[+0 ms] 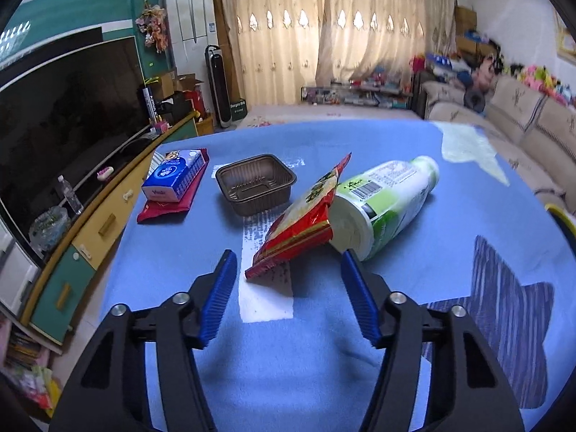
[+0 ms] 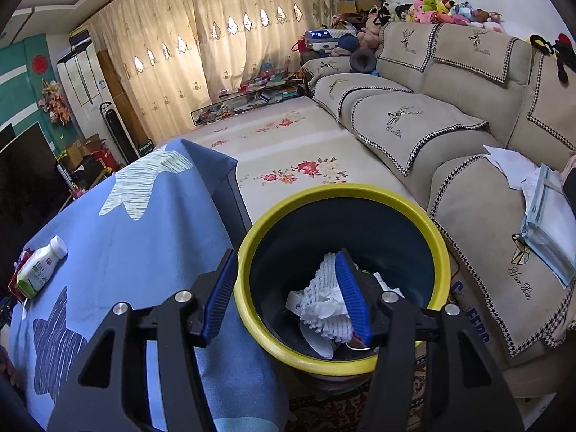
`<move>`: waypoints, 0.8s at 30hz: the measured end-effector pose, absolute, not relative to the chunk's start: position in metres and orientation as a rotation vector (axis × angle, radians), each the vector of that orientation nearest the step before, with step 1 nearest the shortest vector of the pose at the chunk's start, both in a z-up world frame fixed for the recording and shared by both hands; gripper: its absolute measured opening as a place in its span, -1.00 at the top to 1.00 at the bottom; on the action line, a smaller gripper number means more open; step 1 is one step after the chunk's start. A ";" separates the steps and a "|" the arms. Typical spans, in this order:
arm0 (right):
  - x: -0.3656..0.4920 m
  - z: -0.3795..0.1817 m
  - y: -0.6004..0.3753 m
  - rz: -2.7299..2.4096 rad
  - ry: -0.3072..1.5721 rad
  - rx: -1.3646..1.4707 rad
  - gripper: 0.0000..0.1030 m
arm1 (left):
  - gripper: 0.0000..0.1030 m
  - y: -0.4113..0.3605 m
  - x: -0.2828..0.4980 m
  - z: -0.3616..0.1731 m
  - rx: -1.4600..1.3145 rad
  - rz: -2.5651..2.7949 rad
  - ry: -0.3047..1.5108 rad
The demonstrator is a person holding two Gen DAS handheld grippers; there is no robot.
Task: Collect trash
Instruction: 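Carry the tissue over the yellow bin and release it, then grasp the red snack bag with the left gripper and lift it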
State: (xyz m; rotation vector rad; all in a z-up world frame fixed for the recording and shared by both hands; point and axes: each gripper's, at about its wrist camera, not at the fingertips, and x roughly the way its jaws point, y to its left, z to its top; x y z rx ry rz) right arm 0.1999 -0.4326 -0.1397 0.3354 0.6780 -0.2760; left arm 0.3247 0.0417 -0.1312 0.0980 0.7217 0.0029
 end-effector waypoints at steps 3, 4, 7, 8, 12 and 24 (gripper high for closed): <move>0.200 -0.142 -0.434 -0.268 0.679 0.344 -0.04 | -0.02 0.040 0.336 -0.134 0.139 0.015 0.746; 0.200 -0.142 -0.434 -0.266 0.679 0.347 -0.04 | 0.02 0.040 0.341 -0.135 0.145 0.019 0.755; 0.199 -0.145 -0.435 -0.260 0.682 0.354 -0.04 | 0.19 0.041 0.351 -0.136 0.154 0.021 0.771; 0.199 -0.146 -0.435 -0.260 0.683 0.356 -0.04 | 0.24 0.041 0.354 -0.137 0.164 0.024 0.771; 0.199 -0.149 -0.435 -0.250 0.689 0.364 -0.04 | 0.60 0.040 0.361 -0.140 0.168 0.012 0.784; 0.192 -0.145 -0.434 -0.225 0.670 0.377 -0.04 | 0.89 0.050 0.324 -0.111 0.097 0.004 0.765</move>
